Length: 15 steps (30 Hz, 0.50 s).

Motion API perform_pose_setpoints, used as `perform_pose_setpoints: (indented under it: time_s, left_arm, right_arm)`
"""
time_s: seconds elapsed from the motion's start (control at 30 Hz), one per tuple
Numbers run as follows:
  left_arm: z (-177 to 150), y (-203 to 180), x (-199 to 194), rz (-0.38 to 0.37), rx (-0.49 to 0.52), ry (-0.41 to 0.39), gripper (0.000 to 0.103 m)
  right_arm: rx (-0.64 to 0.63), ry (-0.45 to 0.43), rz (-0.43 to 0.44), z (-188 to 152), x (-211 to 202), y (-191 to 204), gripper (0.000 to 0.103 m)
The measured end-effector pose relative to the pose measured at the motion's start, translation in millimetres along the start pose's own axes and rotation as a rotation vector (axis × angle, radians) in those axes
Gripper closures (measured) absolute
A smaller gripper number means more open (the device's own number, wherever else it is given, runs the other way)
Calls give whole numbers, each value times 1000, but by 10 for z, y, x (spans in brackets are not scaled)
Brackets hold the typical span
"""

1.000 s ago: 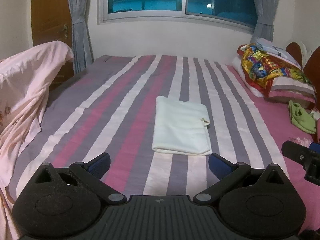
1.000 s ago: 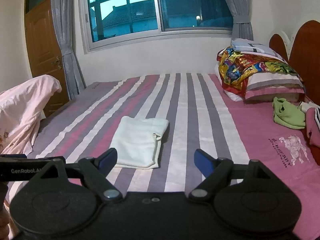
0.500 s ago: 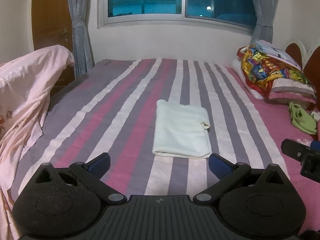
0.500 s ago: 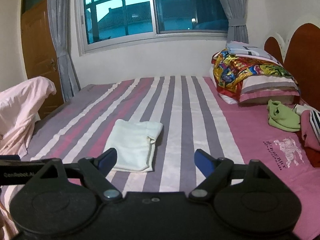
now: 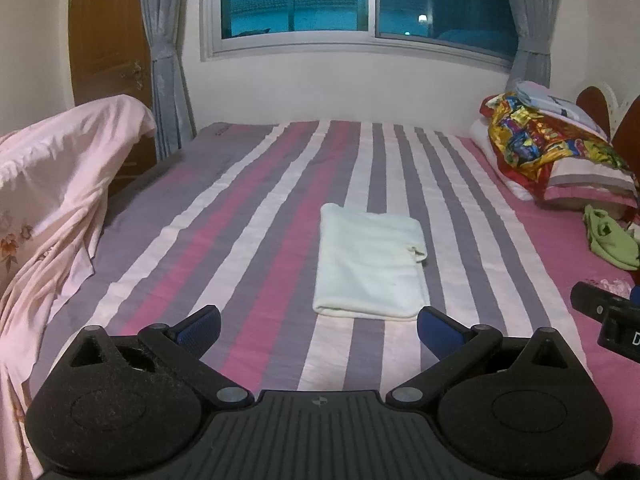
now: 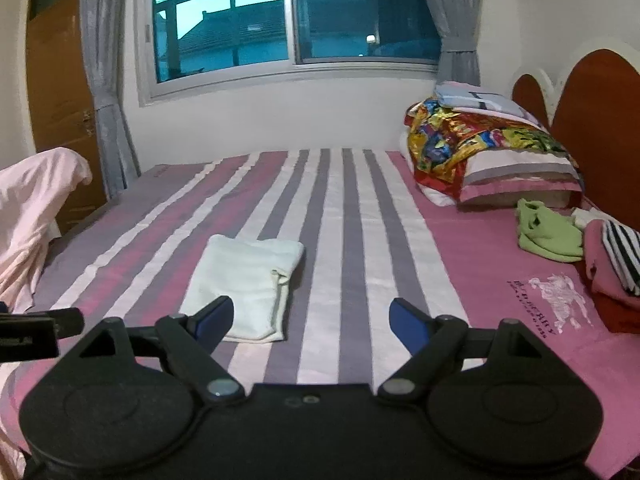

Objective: Fold small clothes

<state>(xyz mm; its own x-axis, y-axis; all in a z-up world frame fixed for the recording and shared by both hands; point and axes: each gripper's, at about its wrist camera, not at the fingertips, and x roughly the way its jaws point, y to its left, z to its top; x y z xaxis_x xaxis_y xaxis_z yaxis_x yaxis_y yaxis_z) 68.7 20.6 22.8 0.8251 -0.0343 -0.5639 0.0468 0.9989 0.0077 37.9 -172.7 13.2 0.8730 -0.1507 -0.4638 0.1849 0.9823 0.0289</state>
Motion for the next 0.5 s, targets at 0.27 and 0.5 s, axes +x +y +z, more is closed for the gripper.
perform_pose_setpoints:
  time_s: [0.27, 0.5]
  left_arm:
    - [-1, -12, -2, -2, 3, 1, 0]
    - [10, -11, 15, 4, 3, -3, 0]
  right_arm:
    - [6, 14, -31, -33, 70, -46, 18]
    - [7, 13, -27, -38, 77, -68, 18]
